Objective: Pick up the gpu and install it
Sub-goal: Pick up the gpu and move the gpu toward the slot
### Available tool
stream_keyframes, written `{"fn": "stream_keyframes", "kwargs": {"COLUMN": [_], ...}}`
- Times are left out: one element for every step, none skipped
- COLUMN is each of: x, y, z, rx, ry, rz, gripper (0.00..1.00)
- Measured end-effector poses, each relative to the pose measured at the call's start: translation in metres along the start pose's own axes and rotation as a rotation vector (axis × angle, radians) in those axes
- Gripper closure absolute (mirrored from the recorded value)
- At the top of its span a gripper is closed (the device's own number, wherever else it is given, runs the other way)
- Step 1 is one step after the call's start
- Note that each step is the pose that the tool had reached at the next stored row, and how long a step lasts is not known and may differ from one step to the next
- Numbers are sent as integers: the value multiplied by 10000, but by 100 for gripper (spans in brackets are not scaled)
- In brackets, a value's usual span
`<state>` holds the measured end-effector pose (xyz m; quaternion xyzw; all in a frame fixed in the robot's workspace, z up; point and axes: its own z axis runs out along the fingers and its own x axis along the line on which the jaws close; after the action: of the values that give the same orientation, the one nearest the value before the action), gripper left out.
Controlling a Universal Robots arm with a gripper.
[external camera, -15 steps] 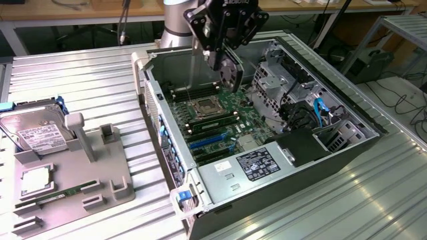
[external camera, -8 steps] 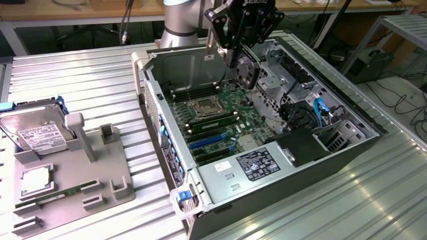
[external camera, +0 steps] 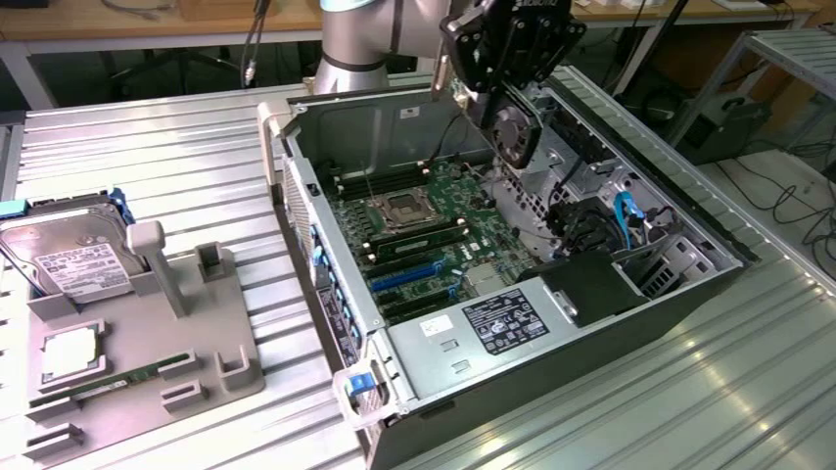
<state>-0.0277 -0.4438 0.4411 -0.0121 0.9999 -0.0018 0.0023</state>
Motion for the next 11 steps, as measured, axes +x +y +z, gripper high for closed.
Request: {"fn": "stream_keyframes", "kwargs": {"x": [-40,-82,-122,-161,-203,-246,-287,-336,-371,-416,-452], "y": [-1,-2,-3,-4,-5,-6,-7,-8,-9,-10,-11], "z": [0,1,2,2,3,3,3,4,4,6,8], "rx": [0,1,0,0,0,0,1,1,2,2,1], "ry": [0,0,0,0,0,0,0,0,0,0,0], "rz": [-1,0,1,-1,-1,1,0,-1,1,0,-1], "gripper": [72,72,72,72,72,72,72,72,72,72,72]}}
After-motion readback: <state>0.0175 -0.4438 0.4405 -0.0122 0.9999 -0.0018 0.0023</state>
